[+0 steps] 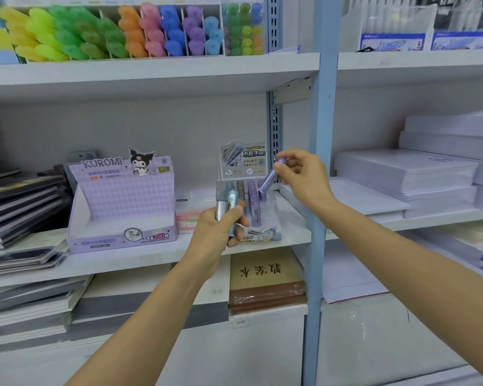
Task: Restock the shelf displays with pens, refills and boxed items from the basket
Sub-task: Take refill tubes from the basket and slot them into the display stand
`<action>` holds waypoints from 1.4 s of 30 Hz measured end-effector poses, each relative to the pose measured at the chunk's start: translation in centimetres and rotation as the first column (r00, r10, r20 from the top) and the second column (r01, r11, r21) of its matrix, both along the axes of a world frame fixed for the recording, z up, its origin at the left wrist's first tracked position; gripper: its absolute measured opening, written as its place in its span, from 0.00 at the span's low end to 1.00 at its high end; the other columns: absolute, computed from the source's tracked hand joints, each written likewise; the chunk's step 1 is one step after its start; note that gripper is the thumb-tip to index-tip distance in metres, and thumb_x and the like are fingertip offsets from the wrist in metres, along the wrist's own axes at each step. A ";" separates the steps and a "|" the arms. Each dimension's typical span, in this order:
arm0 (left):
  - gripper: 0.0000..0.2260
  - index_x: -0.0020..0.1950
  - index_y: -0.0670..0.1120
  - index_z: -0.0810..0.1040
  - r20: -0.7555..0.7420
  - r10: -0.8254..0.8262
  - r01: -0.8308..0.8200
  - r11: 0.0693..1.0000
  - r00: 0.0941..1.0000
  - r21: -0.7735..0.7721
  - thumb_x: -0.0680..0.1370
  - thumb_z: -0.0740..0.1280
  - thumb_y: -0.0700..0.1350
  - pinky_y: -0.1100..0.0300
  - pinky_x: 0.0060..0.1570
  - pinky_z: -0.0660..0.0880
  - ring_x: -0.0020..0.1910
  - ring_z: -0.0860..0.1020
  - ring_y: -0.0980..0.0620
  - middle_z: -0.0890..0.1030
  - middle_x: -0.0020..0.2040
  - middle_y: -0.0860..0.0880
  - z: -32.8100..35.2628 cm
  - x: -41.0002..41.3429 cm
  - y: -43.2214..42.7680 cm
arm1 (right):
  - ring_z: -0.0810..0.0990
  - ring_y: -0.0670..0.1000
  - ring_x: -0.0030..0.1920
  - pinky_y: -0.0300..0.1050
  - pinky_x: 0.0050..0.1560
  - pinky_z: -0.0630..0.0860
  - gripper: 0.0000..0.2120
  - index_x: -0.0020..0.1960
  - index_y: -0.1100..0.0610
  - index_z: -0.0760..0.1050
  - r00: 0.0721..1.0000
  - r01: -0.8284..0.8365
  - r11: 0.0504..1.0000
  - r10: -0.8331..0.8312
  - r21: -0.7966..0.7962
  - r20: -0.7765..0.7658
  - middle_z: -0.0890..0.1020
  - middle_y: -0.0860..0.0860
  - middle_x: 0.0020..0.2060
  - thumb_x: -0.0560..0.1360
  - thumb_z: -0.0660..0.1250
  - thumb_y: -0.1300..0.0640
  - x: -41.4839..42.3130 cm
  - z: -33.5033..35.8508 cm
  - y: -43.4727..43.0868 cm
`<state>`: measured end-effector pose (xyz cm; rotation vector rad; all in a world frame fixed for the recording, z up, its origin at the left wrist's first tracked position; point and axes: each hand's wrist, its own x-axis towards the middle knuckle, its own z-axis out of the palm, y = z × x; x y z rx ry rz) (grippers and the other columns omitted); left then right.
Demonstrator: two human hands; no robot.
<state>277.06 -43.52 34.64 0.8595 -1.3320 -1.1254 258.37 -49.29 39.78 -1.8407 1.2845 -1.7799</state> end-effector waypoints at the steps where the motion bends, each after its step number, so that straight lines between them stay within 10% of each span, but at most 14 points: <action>1: 0.08 0.59 0.43 0.76 0.021 -0.007 0.007 1.000 1.000 -0.019 0.81 0.63 0.43 0.65 0.25 0.66 0.28 0.73 0.54 0.81 0.36 0.48 0.0 0.1 0.0 | 0.80 0.46 0.36 0.39 0.43 0.79 0.10 0.57 0.61 0.79 0.999 0.020 1.000 -0.020 0.002 -0.026 0.81 0.51 0.40 0.76 0.69 0.61 0.1 -0.2 -0.6; 13: 0.09 0.56 0.43 0.73 0.082 -0.002 0.008 0.997 0.997 -0.080 0.79 0.67 0.44 0.62 0.28 0.72 0.31 0.79 0.51 0.85 0.45 0.44 -0.4 1.6 -1.8 | 0.78 0.48 0.43 0.44 0.54 0.77 0.11 0.58 0.59 0.80 0.955 0.174 0.985 -0.168 0.003 -0.246 0.82 0.52 0.44 0.76 0.69 0.63 1.8 -2.6 -6.7; 30: 0.09 0.54 0.45 0.76 0.037 0.006 -0.003 0.997 0.999 -0.073 0.77 0.70 0.43 0.64 0.23 0.68 0.30 0.79 0.52 0.84 0.39 0.49 -0.8 1.6 -3.3 | 0.76 0.43 0.35 0.41 0.42 0.75 0.09 0.47 0.54 0.74 0.943 0.095 0.993 -0.067 0.070 -0.325 0.79 0.47 0.35 0.72 0.74 0.62 1.0 -3.1 -8.0; 42: 0.08 0.52 0.47 0.76 0.048 0.008 -0.004 0.997 0.999 -0.074 0.75 0.72 0.43 0.64 0.25 0.71 0.29 0.79 0.52 0.84 0.38 0.49 -0.7 1.2 -3.0 | 0.76 0.53 0.62 0.48 0.63 0.72 0.10 0.52 0.59 0.84 0.888 0.123 0.978 -0.034 0.167 -0.459 0.82 0.54 0.58 0.79 0.65 0.57 0.2 -3.1 -7.8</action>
